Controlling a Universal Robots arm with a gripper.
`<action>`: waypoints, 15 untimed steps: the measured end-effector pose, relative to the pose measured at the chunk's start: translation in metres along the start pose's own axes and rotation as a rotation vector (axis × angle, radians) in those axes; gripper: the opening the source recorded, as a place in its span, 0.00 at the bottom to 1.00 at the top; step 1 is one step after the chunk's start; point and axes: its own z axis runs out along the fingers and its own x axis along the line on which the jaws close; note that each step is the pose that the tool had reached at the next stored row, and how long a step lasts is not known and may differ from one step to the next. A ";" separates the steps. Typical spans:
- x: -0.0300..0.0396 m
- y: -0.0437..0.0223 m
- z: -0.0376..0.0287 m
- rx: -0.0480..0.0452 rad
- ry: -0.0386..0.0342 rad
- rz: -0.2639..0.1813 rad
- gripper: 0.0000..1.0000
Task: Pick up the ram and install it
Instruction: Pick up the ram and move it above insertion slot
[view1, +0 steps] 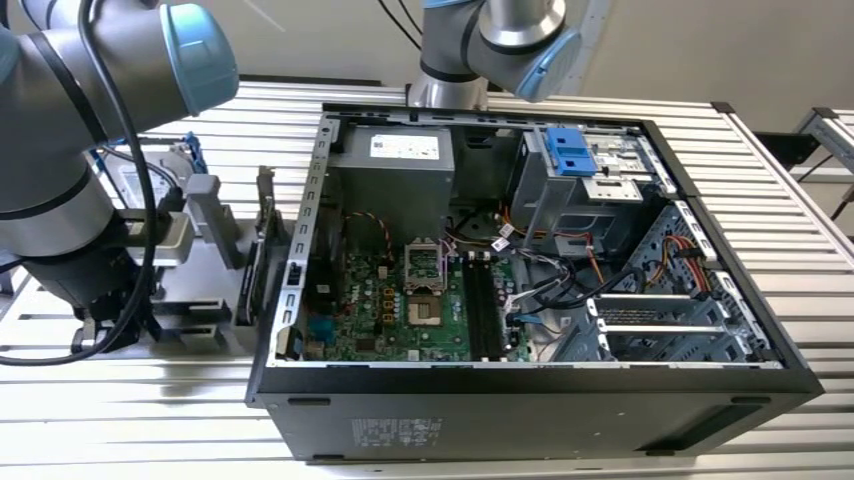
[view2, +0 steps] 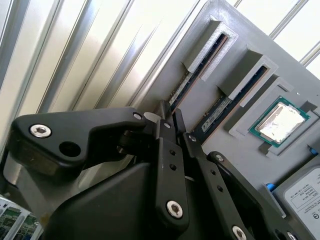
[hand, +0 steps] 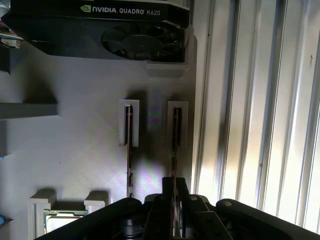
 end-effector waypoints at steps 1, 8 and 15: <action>0.0000 0.0000 0.0000 0.0000 0.0001 0.000 0.00; -0.0001 -0.0002 -0.0096 -0.0002 0.0002 0.000 0.00; -0.0002 -0.0004 -0.0189 -0.0001 0.0001 0.000 0.00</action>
